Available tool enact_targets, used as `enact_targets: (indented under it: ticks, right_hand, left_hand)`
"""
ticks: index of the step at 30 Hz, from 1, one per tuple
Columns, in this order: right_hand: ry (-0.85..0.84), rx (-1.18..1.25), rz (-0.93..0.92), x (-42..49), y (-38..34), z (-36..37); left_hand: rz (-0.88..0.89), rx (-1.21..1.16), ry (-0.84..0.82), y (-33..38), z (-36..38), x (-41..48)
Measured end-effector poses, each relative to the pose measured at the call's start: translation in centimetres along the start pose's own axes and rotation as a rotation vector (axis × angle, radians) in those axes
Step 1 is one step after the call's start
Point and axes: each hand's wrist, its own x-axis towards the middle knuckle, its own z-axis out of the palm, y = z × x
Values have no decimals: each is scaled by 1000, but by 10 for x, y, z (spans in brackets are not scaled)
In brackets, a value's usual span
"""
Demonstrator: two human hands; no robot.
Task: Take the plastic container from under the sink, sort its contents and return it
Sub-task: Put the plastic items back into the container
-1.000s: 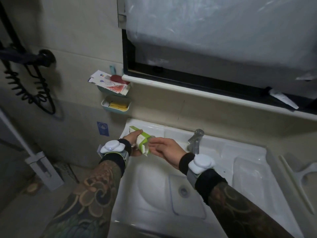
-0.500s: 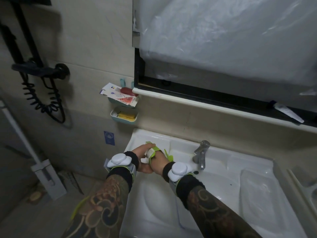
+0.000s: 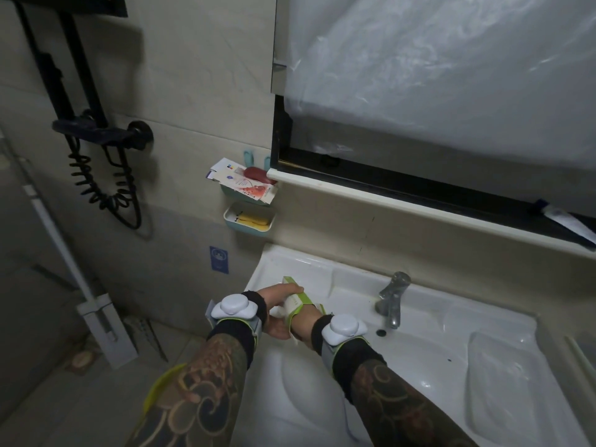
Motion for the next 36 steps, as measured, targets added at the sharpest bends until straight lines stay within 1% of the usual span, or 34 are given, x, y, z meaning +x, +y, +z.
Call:
enact_targets:
  ticks: [3,9,10,12,13,14,16,18,21,25,28,30,32,34,36]
  right_hand:
    - [28,-72,-8,1,0,-5]
    - [85,-101,-44,-7,9,-18]
    - [107,-63,-70,-11,9,-18]
    - [156,73,-184,-20,11,-17]
    - [149,121,-242,-24,13,-18]
    - [108,137,-271,-28,16,-19]
    - [26,161,-238,-34,24,-23]
    - [-21,168,-182,-38,34,-30]
    - [-28,165,-142,-41,44,-44]
    - [32,165,-69,-40,52,-59]
    - [58,159,-38,-39,57,-68]
    - [80,156,-19,-38,61,-72]
    - [92,170,-8,-38,63,-74]
    - [93,164,3,-38,66,-76]
    - [90,156,9,-39,70,-78]
  left_hand:
    - [-15,-52,12,1,0,0]
    - [13,-62,22,3,13,9]
    - [14,-63,24,4,15,11]
    - [16,-49,31,6,21,13]
    - [23,-40,41,7,24,14]
    - [44,-33,72,7,24,15]
    - [130,13,192,6,20,25]
    - [196,104,317,6,13,34]
    - [219,302,424,2,2,39]
    - [250,712,537,-18,-9,39]
    - [200,730,567,-39,-11,46]
    - [152,866,602,-55,-12,49]
    - [146,1030,647,-71,-10,52]
    - [152,1111,727,-88,-7,58]
    - [154,1165,759,-104,-6,65]
